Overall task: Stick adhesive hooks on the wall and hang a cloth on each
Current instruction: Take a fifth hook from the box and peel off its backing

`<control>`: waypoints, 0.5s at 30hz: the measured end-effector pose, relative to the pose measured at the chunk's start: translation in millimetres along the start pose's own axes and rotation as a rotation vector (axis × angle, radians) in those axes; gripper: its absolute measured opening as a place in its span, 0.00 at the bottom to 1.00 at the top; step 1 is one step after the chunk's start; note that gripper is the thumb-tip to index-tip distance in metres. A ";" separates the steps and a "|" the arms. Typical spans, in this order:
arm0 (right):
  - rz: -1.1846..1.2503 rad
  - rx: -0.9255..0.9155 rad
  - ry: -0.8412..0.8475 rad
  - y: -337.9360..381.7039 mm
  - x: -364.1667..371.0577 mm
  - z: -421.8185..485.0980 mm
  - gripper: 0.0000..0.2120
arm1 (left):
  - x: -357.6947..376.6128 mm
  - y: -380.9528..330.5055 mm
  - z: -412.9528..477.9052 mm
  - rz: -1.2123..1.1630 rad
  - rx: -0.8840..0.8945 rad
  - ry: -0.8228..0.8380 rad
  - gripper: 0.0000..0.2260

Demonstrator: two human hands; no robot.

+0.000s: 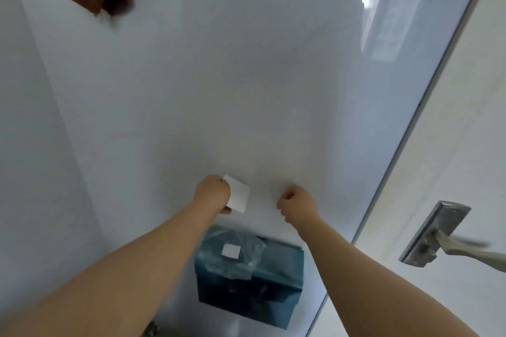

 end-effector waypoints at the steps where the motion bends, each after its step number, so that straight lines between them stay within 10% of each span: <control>1: -0.076 -0.009 0.012 -7.0 0.9 -2.3 0.07 | 2.8 3.0 1.7 0.001 -0.008 0.006 0.09; 15: -0.584 -0.068 0.178 -64.0 51.9 -13.1 0.13 | 29.6 27.7 1.1 0.085 -0.082 0.034 0.12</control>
Point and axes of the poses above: each hand's wrist, its own z-axis towards the middle knuckle, its own x-axis out of the palm, y = z × x, the point moved 5 cm from there along z, towards the middle knuckle, and after that the axes turned 10 degrees about -z, right-handed, at the moved point
